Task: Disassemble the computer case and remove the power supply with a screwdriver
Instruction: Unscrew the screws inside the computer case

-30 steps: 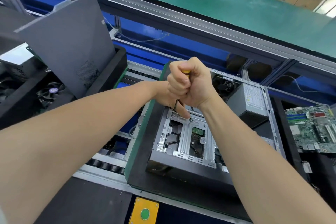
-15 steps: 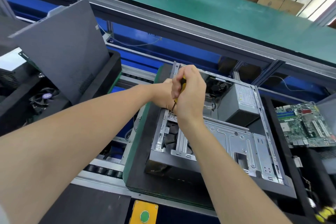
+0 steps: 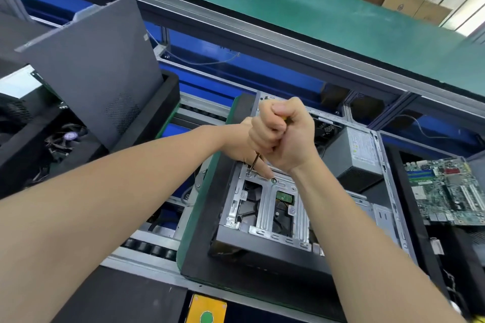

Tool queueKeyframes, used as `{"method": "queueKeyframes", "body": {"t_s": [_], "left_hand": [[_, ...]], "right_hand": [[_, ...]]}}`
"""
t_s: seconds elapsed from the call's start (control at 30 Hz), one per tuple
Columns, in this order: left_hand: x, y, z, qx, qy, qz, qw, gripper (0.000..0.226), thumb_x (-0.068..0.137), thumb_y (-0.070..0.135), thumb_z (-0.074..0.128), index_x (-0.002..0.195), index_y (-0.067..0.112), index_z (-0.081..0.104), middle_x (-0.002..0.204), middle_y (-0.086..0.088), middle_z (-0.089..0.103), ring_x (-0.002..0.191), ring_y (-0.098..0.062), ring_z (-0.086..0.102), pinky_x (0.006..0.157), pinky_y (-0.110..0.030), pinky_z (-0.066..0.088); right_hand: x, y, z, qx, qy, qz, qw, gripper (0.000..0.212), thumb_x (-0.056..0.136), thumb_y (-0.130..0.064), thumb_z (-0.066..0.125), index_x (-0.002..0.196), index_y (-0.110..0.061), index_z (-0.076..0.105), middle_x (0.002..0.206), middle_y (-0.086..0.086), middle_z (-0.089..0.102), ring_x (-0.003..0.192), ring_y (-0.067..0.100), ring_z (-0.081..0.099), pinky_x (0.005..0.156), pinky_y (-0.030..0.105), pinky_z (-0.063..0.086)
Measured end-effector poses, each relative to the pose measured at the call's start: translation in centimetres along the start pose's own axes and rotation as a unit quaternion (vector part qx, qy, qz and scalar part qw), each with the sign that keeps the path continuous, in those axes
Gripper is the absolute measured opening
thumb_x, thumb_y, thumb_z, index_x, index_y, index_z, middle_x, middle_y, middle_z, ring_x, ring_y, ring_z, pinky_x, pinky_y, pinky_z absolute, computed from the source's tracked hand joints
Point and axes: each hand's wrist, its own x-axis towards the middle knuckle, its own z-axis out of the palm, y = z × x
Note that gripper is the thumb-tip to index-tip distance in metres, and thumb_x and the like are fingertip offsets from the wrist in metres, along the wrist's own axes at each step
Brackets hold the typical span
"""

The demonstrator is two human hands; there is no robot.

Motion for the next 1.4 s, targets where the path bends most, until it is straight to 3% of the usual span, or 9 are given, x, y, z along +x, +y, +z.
{"method": "queueKeyframes", "body": {"t_s": [0.2, 0.33, 0.47, 0.67, 0.8, 0.9, 1.07, 1.27, 1.4], "left_hand": [[-0.2, 0.5, 0.0, -0.034, -0.006, -0.023, 0.999, 0.044, 0.074, 0.072, 0.075, 0.058, 0.033, 0.062, 0.059, 0.020, 0.057, 0.056, 0.002, 0.051, 0.060, -0.011, 0.041], [0.0, 0.3, -0.1, -0.031, 0.013, -0.038, 0.999, 0.050, 0.072, 0.073, 0.073, 0.076, 0.024, 0.068, 0.076, 0.009, 0.065, 0.081, -0.009, 0.062, 0.083, -0.019, 0.049], [-0.3, -0.5, 0.0, 0.070, 0.005, -0.053, 0.996, 0.025, 0.097, 0.017, 0.064, 0.075, 0.014, 0.052, 0.075, 0.000, 0.049, 0.067, 0.000, 0.047, 0.062, -0.007, 0.037], [-0.5, 0.0, -0.3, 0.065, 0.002, -0.047, 0.997, 0.030, 0.093, 0.018, 0.065, 0.064, 0.020, 0.056, 0.060, 0.015, 0.052, 0.058, -0.002, 0.048, 0.053, -0.005, 0.037], [-0.2, -0.3, -0.1, 0.095, 0.019, -0.016, 0.995, 0.016, 0.096, 0.010, 0.056, 0.108, 0.001, 0.060, 0.109, -0.012, 0.061, 0.111, -0.025, 0.049, 0.098, -0.025, 0.041], [-0.1, -0.4, 0.0, 0.110, 0.028, 0.001, 0.994, 0.023, 0.095, 0.006, 0.057, 0.116, -0.003, 0.059, 0.116, -0.020, 0.059, 0.111, -0.029, 0.048, 0.092, -0.031, 0.042], [-0.1, -0.6, 0.1, 0.047, 0.038, 0.006, 0.998, 0.031, 0.091, 0.003, 0.055, 0.068, 0.022, 0.048, 0.072, 0.003, 0.047, 0.070, -0.009, 0.038, 0.059, -0.017, 0.029], [-0.1, -1.4, 0.6, 0.040, 0.011, 0.021, 0.999, 0.026, 0.100, 0.018, 0.046, 0.106, 0.001, 0.065, 0.103, -0.009, 0.061, 0.091, -0.014, 0.044, 0.071, -0.014, 0.029], [-0.2, -0.8, 0.4, -0.036, 0.018, 0.041, 0.998, 0.044, 0.082, 0.059, 0.069, 0.065, 0.019, 0.061, 0.067, 0.014, 0.057, 0.064, 0.002, 0.047, 0.063, -0.009, 0.038]], "right_hand": [[1.7, -0.9, -0.5, -0.011, -0.092, 0.081, 0.992, 0.033, 0.079, -0.031, 0.054, 0.056, -0.024, 0.031, 0.046, -0.008, 0.021, 0.041, 0.011, 0.011, 0.044, 0.023, 0.005], [1.6, -0.2, 0.9, -0.021, -0.063, 0.044, 0.997, 0.025, 0.098, -0.020, 0.034, 0.074, -0.015, 0.040, 0.049, -0.006, 0.020, 0.040, 0.010, 0.012, 0.043, 0.028, 0.006], [0.2, 0.5, 2.1, -0.043, 0.063, -0.005, 0.997, 0.032, 0.106, -0.022, 0.035, 0.080, -0.009, 0.047, 0.052, 0.001, 0.031, 0.048, 0.019, 0.026, 0.050, 0.035, 0.023], [-0.5, 1.1, 4.2, -0.171, 0.359, -0.076, 0.915, 0.043, 0.111, -0.026, 0.047, 0.082, -0.008, 0.072, 0.069, 0.008, 0.062, 0.063, 0.017, 0.055, 0.063, 0.029, 0.050], [0.1, 2.1, 5.7, -0.198, 0.444, -0.128, 0.864, 0.036, 0.103, -0.016, 0.045, 0.069, -0.014, 0.055, 0.065, 0.001, 0.048, 0.063, 0.015, 0.041, 0.065, 0.034, 0.038], [0.2, 2.9, 6.0, -0.159, 0.458, -0.182, 0.855, 0.036, 0.100, -0.017, 0.044, 0.065, -0.013, 0.045, 0.061, 0.001, 0.037, 0.059, 0.016, 0.032, 0.057, 0.029, 0.028], [0.6, 2.4, 4.7, -0.169, 0.408, -0.149, 0.884, 0.044, 0.090, -0.031, 0.052, 0.050, -0.023, 0.037, 0.052, -0.002, 0.030, 0.054, 0.019, 0.025, 0.054, 0.027, 0.024], [0.7, 1.3, 1.8, -0.097, 0.149, -0.040, 0.983, 0.039, 0.090, -0.025, 0.045, 0.052, -0.022, 0.035, 0.047, -0.005, 0.021, 0.043, 0.012, 0.015, 0.044, 0.018, 0.018], [0.7, 0.3, -0.1, -0.015, -0.016, 0.022, 1.000, 0.041, 0.091, -0.022, 0.044, 0.050, -0.025, 0.042, 0.046, -0.006, 0.020, 0.039, 0.008, 0.015, 0.041, 0.016, 0.015]]}}
